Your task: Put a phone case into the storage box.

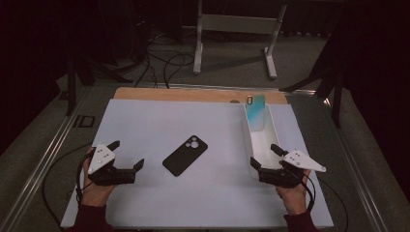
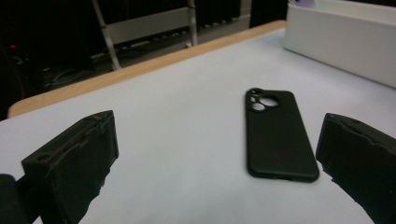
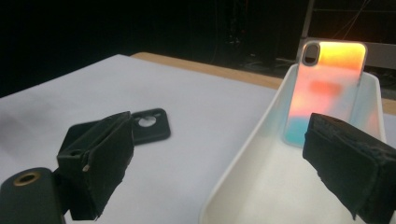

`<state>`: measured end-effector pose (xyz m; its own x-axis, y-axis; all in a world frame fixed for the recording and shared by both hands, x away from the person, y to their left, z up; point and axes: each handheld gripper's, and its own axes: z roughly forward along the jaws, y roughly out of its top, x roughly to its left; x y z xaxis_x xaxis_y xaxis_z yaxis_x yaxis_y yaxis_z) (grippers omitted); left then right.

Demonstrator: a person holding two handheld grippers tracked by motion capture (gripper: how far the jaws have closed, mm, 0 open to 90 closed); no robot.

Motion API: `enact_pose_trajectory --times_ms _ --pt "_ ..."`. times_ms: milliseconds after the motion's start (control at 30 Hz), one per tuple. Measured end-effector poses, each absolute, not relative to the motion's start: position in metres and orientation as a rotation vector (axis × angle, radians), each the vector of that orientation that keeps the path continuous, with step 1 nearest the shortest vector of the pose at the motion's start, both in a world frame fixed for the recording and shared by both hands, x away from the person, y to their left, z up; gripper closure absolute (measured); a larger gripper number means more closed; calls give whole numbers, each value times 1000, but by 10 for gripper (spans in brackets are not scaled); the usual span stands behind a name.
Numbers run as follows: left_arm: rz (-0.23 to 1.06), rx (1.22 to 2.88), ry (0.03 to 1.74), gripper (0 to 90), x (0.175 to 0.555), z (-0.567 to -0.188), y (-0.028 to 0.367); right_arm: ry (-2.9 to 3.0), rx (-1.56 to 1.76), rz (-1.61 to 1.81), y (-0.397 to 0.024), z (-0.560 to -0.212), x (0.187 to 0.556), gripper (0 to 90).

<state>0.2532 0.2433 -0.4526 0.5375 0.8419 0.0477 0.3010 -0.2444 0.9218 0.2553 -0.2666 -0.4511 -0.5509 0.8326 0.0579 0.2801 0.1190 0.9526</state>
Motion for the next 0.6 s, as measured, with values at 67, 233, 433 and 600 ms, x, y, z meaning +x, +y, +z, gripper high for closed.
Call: enact_pose_trajectory --times_ms 67,233,433,600 --pt "705 1779 965 0 254 -452 247 1899 1081 1447 -270 -453 255 84" --pt "702 1767 982 0 257 -452 250 1900 1075 1455 -271 -455 255 84" --pt "681 1802 1002 0 260 -447 245 1914 1057 1458 -269 -453 253 85" --pt "643 1837 1013 0 267 -442 239 1928 1052 1453 -268 -452 253 85"
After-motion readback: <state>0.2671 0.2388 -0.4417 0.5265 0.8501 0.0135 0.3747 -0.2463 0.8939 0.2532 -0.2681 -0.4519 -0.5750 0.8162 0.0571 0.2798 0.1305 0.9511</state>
